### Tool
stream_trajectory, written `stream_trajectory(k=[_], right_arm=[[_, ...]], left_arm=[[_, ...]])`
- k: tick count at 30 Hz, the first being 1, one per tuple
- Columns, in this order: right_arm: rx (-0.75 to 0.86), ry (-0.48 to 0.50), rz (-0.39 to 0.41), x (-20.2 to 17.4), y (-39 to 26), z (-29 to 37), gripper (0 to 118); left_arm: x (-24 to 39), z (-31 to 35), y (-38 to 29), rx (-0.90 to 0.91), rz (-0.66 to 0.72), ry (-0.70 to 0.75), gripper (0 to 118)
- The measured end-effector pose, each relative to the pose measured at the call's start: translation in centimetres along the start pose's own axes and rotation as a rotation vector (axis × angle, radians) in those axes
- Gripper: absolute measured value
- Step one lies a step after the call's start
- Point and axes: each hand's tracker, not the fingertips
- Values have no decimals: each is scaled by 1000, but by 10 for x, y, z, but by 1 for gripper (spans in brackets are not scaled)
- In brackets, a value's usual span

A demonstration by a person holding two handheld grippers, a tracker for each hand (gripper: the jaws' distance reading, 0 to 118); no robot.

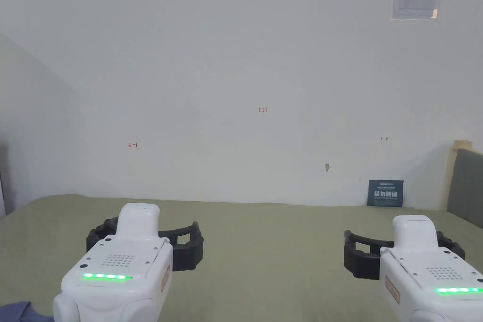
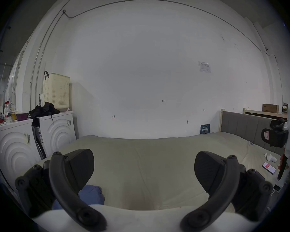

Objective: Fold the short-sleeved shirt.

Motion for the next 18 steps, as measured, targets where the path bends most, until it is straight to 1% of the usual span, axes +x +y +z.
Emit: stream_trajectory(k=[5, 12, 18], right_arm=[[1, 3, -13, 0, 2, 3, 118], [23, -2, 7, 1, 6, 4, 118], [20, -3, -1, 3, 6, 3, 118]], left_arm=[[0, -1, 1, -1, -7, -1, 118], [0, -2, 3, 1, -4, 9, 118], [1, -2, 5, 8, -17, -2, 118]])
